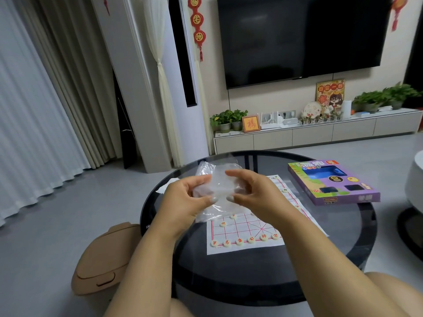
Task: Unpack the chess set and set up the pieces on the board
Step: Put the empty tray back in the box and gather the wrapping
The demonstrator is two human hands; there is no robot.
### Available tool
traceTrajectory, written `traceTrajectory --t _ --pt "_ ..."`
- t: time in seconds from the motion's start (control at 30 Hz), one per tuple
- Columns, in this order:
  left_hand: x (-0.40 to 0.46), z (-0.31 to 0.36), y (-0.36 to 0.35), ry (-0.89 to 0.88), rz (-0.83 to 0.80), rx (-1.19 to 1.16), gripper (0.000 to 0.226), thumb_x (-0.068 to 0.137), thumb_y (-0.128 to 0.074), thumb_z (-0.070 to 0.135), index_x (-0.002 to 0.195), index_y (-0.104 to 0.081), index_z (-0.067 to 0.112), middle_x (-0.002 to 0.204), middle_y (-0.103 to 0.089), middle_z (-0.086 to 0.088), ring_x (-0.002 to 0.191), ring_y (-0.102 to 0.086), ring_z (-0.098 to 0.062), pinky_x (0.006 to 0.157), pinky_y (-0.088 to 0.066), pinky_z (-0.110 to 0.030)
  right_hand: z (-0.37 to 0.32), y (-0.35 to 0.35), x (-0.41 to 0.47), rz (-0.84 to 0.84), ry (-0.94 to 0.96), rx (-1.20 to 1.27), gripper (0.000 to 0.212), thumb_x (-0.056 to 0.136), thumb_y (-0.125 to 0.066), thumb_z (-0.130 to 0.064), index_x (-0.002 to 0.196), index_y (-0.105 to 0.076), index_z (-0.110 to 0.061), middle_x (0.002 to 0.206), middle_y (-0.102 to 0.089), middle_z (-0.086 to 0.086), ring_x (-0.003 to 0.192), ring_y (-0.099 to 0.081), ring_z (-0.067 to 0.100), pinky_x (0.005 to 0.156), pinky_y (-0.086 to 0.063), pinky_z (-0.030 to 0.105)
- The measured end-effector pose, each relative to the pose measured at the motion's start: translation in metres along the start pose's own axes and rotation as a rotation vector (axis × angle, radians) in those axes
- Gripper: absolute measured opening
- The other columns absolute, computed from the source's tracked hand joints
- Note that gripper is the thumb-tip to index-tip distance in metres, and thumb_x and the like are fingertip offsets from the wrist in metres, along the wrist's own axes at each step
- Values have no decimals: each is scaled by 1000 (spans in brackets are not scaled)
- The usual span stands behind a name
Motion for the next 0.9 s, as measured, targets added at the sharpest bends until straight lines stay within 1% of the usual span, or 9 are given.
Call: traceTrajectory --t 0.1,0.17,0.27,0.37,0.5,0.6,0.67,0.83,0.9 --pt "0 9 5 -73 80 268 25 74 -80 13 94 -72 25 93 -66 10 83 -63 -9 60 -49 -13 -8 4 0 78 74 -165 26 83 -70 -21 108 -65 -26 97 -53 -9 87 -53 4 68 -43 11" --pt "0 19 9 -163 129 484 12 72 -82 23 78 -72 25 94 -58 12 91 -53 -7 69 -40 -15 -12 11 -1 160 143 -281 13 81 -72 -26 94 -69 -23 98 -49 -9 92 -45 7 72 -36 13" --pt "-2 24 4 -223 -24 629 11 73 -80 34 74 -70 29 102 -57 21 102 -45 0 82 -38 -18 -18 12 -2 86 212 -308 12 80 -72 -33 89 -68 -26 113 -47 -17 109 -39 3 84 -33 17" --pt "-8 24 -6 -167 -170 444 5 81 -75 27 80 -72 24 81 -70 10 81 -63 -5 74 -51 -30 -19 13 -3 58 153 -73 17 82 -70 -29 96 -61 -30 109 -59 -17 99 -55 2 76 -42 18" --pt "-14 24 -11 -141 23 29 29 81 -75 14 106 -67 25 84 -74 6 81 -71 -9 72 -56 -25 -8 10 -7 231 -43 364 52 82 -70 -33 124 -40 -37 107 -55 -11 98 -57 6 73 -47 20" --pt "-17 16 -15 -130 163 -163 43 84 -71 18 122 -57 32 91 -75 3 85 -72 -12 72 -58 -29 6 -9 -9 178 -227 565 75 82 -68 -41 143 -24 -35 122 -48 -4 108 -55 18 86 -47 29" --pt "-17 11 -18 -138 180 -221 39 86 -69 15 119 -59 33 97 -74 3 87 -72 -14 69 -59 -29 13 -17 -8 143 -316 674 74 83 -68 -37 143 -25 -38 130 -48 3 105 -60 25 87 -53 38" --pt "-12 0 -18 -86 30 -149 28 87 -67 9 104 -72 32 106 -71 6 98 -68 -15 76 -57 -27 8 -5 -5 216 -154 551 58 85 -67 -9 122 -44 -47 91 -64 9 77 -65 18 72 -55 35" --pt "-10 -2 -16 -70 -19 -137 29 88 -65 5 104 -73 28 103 -72 4 94 -69 -13 75 -56 -23 3 -4 -5 195 -93 458 56 87 -66 -10 117 -45 -52 94 -62 10 75 -64 20 69 -56 36"
Point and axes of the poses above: each hand's wrist, its own x-axis towards the middle knuckle, its own y-axis out of the back of the hand, z = x × y, the point moved 6 cm from there along x, towards the middle knuckle
